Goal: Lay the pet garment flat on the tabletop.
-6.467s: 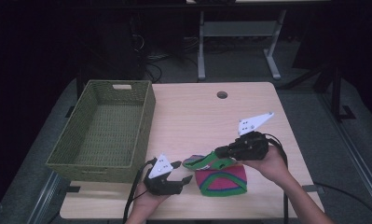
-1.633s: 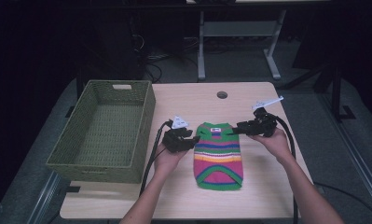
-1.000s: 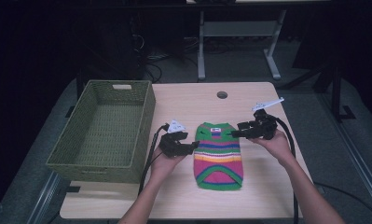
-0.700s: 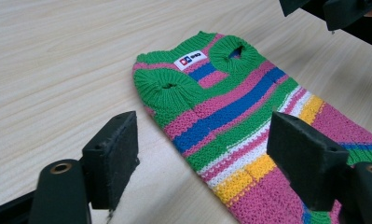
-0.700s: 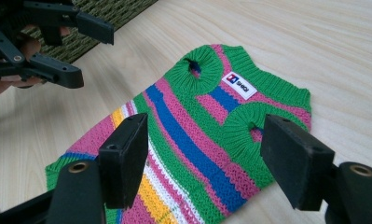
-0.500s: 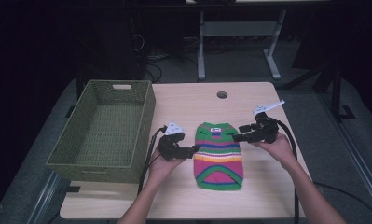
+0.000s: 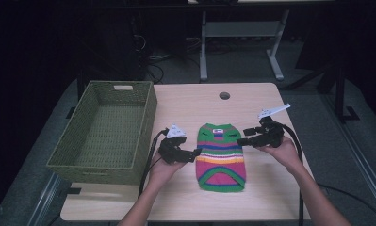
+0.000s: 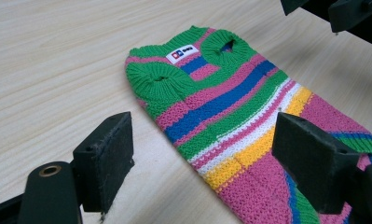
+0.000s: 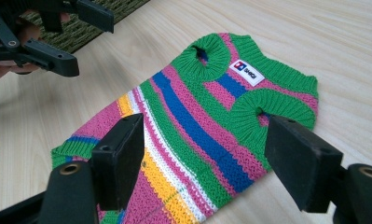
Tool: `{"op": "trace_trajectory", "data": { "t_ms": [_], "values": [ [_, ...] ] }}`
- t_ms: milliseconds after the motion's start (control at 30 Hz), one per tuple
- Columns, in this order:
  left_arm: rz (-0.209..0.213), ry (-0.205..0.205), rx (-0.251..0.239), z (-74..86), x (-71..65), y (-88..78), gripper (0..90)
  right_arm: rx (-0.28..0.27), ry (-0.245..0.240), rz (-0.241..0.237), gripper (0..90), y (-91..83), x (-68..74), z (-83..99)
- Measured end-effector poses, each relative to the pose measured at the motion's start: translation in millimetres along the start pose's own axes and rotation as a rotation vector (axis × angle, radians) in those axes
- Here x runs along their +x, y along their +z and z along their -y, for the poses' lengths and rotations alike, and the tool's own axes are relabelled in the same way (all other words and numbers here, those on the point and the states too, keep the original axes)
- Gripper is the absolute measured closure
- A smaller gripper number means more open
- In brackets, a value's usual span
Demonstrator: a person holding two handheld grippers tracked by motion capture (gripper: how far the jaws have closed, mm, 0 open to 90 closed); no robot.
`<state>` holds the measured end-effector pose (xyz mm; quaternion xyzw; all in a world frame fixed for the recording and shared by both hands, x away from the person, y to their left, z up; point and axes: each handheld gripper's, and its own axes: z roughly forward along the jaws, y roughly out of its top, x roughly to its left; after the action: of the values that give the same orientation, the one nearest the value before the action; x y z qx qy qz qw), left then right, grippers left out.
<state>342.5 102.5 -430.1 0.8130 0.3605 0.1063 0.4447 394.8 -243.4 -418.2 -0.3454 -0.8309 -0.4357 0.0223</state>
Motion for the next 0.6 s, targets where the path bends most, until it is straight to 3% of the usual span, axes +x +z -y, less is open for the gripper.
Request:
{"op": "trace_trajectory", "data": {
  "t_ms": [567,600],
  "values": [
    [-0.006,0.012,0.020,12.9,-2.0,-5.1,20.3,-0.006,-0.003,0.003,27.7,-9.4,1.7,14.0],
    [-0.002,-0.003,0.012,13.6,-1.8,-6.0,20.3,-0.005,-0.006,0.002,27.7,-10.4,1.6,15.1]
  ]
}}
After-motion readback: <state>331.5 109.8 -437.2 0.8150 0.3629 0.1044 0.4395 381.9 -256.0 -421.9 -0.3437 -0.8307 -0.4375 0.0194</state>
